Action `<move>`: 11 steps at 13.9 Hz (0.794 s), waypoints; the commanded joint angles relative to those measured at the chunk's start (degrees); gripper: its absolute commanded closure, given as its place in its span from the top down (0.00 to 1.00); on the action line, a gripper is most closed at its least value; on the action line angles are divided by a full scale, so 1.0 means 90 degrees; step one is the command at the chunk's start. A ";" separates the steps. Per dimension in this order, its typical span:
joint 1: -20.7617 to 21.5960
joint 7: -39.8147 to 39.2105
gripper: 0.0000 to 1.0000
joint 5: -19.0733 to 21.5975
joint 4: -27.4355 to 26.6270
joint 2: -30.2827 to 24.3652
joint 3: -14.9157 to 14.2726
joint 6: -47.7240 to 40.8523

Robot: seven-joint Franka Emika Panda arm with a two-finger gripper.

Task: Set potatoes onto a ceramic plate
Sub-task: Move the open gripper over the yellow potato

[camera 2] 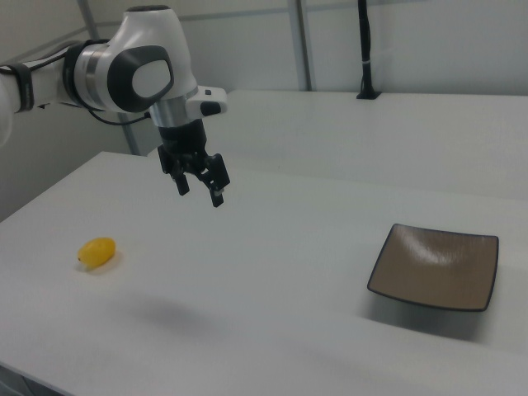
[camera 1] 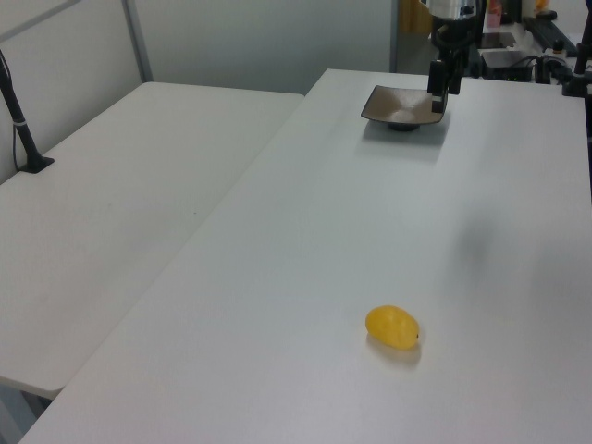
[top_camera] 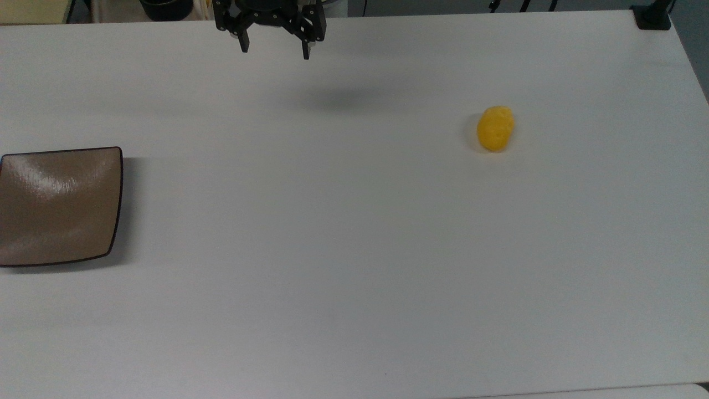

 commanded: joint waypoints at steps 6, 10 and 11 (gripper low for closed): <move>-0.0183 -0.0054 1.00 0.0284 -0.0080 -0.0060 0.0214 0.0380; -0.0163 -0.0132 1.00 0.0284 -0.0080 -0.0051 0.0224 0.0419; -0.0163 -0.0132 1.00 0.0284 -0.0070 -0.0051 0.0234 0.0439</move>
